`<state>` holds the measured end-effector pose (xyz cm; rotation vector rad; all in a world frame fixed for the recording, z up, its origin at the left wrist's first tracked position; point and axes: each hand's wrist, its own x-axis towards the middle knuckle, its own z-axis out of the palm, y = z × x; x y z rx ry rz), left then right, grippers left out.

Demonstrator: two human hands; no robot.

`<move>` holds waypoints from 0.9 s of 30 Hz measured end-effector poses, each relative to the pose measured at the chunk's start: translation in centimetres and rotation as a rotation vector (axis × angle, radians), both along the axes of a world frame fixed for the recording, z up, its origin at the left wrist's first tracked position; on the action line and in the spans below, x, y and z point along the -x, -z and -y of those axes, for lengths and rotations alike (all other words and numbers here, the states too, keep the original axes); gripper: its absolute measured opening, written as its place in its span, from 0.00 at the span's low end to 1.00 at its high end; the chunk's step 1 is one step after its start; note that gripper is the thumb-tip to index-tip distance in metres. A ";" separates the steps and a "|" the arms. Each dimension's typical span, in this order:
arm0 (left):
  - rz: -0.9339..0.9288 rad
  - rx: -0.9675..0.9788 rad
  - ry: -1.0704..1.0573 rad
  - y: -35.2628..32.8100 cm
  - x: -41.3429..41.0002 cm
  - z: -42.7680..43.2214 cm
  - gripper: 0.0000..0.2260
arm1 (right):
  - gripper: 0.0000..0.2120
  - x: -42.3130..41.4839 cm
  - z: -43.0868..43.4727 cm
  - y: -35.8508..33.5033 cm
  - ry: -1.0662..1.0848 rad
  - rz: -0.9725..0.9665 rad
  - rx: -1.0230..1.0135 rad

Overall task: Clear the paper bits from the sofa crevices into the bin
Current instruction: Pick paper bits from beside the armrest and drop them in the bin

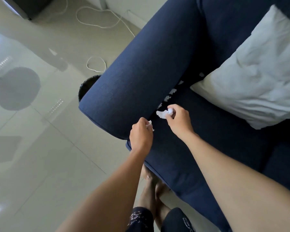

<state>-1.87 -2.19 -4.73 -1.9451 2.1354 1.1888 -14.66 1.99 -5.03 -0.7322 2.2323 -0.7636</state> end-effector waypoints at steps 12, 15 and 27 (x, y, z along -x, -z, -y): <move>-0.242 0.190 -0.061 -10.0 1.9 8.1 0.07 | 0.07 2.2 5.5 -9.7 0.098 -0.052 0.223; -0.282 0.202 -0.125 -10.6 0.9 11.6 0.08 | 0.07 1.0 9.3 -10.1 0.098 -0.037 0.239; -0.186 0.133 -0.435 -7.6 -7.5 26.9 0.11 | 0.10 -6.8 26.6 -7.3 -0.139 -0.031 0.156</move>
